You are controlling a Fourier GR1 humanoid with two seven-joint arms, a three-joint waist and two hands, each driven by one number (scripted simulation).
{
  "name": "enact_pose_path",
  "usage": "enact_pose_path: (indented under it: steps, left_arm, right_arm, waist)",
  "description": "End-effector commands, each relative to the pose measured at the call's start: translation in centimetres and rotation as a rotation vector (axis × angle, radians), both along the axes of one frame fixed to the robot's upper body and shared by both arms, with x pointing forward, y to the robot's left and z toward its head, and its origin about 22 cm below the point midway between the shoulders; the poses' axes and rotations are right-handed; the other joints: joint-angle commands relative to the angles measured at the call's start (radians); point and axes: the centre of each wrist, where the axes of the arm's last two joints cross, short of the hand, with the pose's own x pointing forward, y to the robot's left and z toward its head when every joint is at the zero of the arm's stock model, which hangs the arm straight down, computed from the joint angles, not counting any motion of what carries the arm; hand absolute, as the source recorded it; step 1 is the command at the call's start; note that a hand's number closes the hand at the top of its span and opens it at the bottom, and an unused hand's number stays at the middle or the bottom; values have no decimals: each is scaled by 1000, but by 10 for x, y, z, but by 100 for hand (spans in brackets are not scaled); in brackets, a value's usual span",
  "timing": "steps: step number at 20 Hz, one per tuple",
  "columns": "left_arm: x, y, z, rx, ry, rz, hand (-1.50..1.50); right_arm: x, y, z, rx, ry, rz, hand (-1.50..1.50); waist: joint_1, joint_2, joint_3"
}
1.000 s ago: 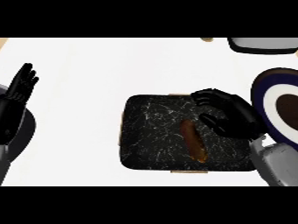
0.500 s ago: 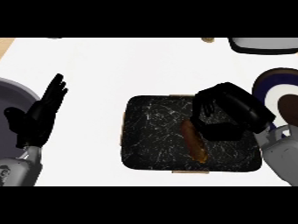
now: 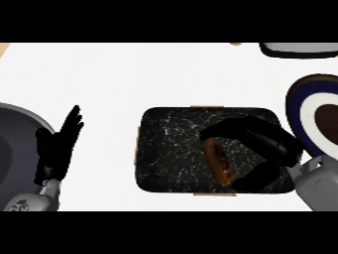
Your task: Pick the sweet potato from the tray and place it in the plate
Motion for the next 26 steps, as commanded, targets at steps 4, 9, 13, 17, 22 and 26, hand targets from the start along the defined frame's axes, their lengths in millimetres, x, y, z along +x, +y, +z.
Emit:
enact_pose_path:
  steps: [4, 9, 13, 17, 22, 26]
  left_arm:
    - [-4, -15, -8, -3, 17, 23, 0]
    - [-19, -9, -16, 16, 29, 14, 0]
    - [-8, -4, 0, 11, 28, 26, 0]
    - [-12, -4, -10, 7, 27, 23, 0]
    - [-4, -2, -8, 8, 22, 16, 0]
    - [-4, 5, -19, 16, 34, 31, 0]
  right_arm:
    - [-2, 30, 27, -365, -235, 74, -150]
    - [2, 61, 57, -580, -238, 82, -150]
    - [5, 70, 53, -787, -135, 113, -150]
    - [8, 100, 61, -891, -91, 108, -150]
    - [4, 111, 43, -935, -54, 84, -150]
    - [-2, 108, 14, -948, -53, 90, -150]
  waist:
    - [-1, -1, -3]
    - [4, -1, -3]
    - [4, -1, -3]
    - [0, 0, -3]
    - [-5, 1, -2]
    - [-7, 2, -2]
